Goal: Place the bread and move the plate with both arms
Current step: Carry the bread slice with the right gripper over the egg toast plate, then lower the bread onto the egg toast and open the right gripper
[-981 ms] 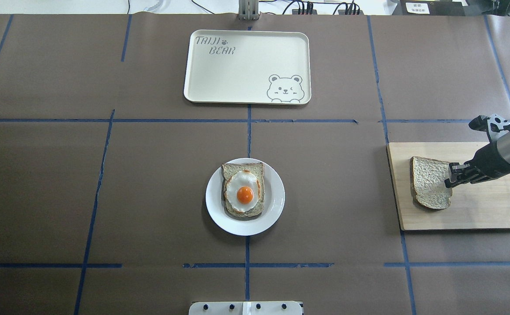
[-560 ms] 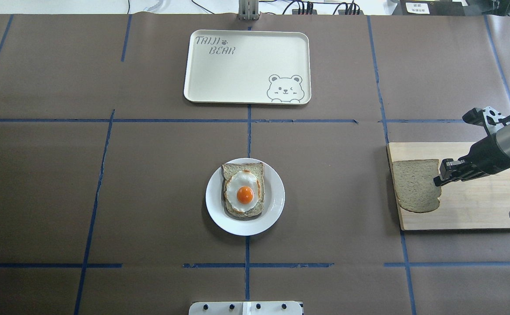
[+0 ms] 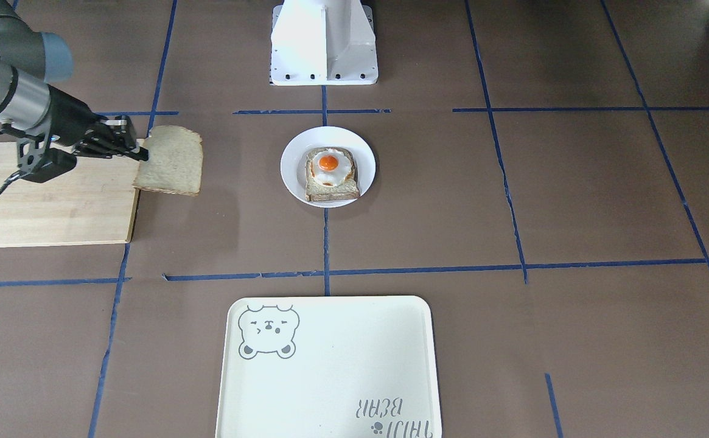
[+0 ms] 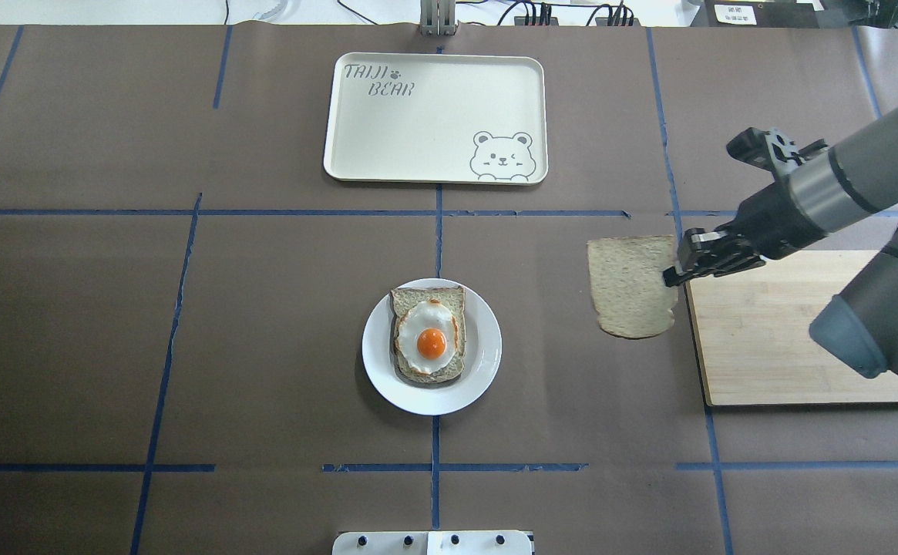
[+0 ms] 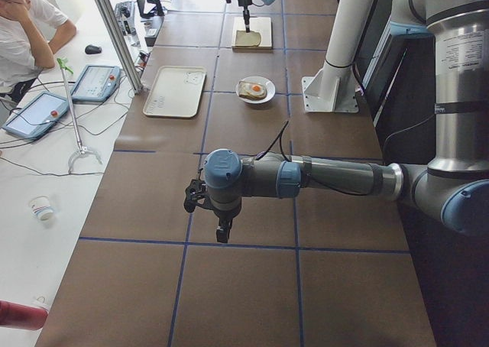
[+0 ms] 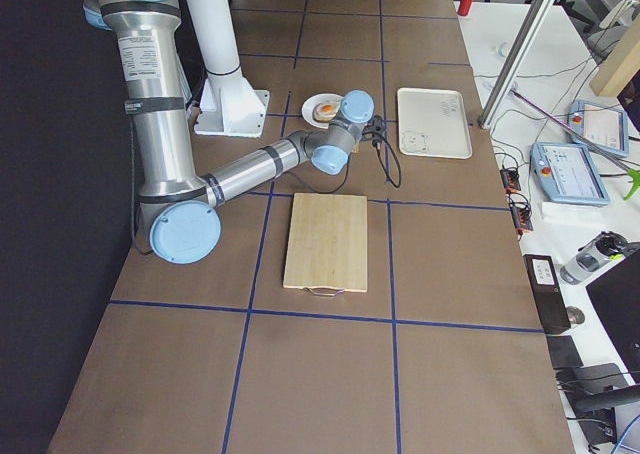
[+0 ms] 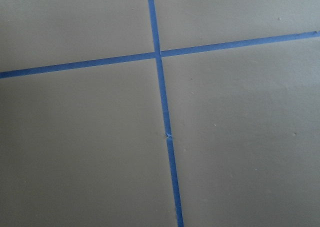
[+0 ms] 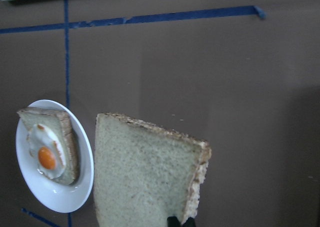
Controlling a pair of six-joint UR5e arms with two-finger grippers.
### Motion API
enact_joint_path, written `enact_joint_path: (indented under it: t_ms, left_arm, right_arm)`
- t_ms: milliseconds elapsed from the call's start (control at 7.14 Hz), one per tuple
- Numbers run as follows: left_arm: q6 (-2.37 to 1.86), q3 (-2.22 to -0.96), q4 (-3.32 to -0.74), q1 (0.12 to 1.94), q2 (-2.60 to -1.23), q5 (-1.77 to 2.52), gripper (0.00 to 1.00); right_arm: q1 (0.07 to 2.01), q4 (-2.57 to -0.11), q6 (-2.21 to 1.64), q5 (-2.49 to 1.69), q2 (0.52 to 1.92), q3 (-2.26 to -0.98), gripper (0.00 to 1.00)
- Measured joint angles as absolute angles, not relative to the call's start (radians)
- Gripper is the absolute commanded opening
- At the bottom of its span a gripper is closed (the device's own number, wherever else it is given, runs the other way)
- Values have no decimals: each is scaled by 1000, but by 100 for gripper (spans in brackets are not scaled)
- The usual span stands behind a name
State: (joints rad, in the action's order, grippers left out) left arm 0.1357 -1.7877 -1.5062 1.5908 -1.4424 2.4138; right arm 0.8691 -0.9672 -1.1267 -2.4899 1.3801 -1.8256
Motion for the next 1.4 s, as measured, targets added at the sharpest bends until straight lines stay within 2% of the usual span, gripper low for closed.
enact_joint_path:
  t_ms: [420, 700, 1121, 1401]
  left_arm:
    - [136, -1794, -1507, 1591, -1443, 2414, 100]
    - [136, -1797, -1507, 1591, -1443, 2415, 100]
    - [137, -1801, -1506, 1592, -1443, 2416, 100]
    - [136, -1806, -1506, 1592, -1443, 2416, 100]
  right_arm:
    - [650, -967, -1265, -2269, 1180, -1783, 0]
    - [592, -963, -1289, -2198, 1075, -1704, 0]
    - [564, -865, -1330, -2161, 1021, -1575, 0]
    - [555, -823, -1345, -2167, 1029, -1555, 0]
